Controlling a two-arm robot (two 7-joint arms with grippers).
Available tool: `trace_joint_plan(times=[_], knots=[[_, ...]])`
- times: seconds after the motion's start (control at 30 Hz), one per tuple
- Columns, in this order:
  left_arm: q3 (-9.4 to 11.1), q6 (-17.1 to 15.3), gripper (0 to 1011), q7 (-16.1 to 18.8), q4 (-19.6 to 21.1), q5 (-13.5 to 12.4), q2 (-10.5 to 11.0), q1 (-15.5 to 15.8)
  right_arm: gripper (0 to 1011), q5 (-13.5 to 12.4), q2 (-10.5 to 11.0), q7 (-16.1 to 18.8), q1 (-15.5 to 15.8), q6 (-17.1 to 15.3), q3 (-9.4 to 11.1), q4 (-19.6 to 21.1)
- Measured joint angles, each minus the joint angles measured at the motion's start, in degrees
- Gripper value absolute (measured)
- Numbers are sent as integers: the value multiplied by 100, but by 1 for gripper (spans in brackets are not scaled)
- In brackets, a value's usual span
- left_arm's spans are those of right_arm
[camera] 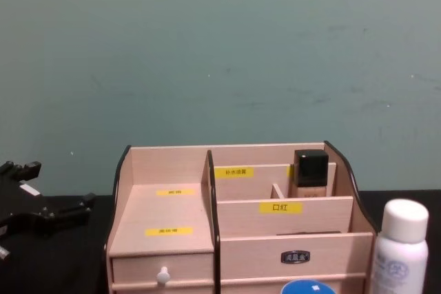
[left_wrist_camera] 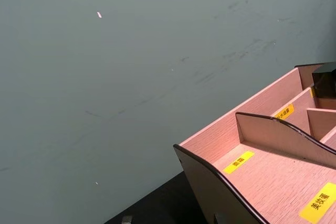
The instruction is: Pick up the facial cleanser and watermelon frost from the table and place them into the tiered storage box.
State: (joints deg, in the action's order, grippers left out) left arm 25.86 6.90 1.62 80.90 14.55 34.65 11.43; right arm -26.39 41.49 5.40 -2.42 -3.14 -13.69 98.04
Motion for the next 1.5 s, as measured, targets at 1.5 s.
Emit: trace_joint_plan(times=[1.5], knots=[[0,0,1009,0,0,0,0,0,1002,-353,367,1095,1406,-1158,494,1467]])
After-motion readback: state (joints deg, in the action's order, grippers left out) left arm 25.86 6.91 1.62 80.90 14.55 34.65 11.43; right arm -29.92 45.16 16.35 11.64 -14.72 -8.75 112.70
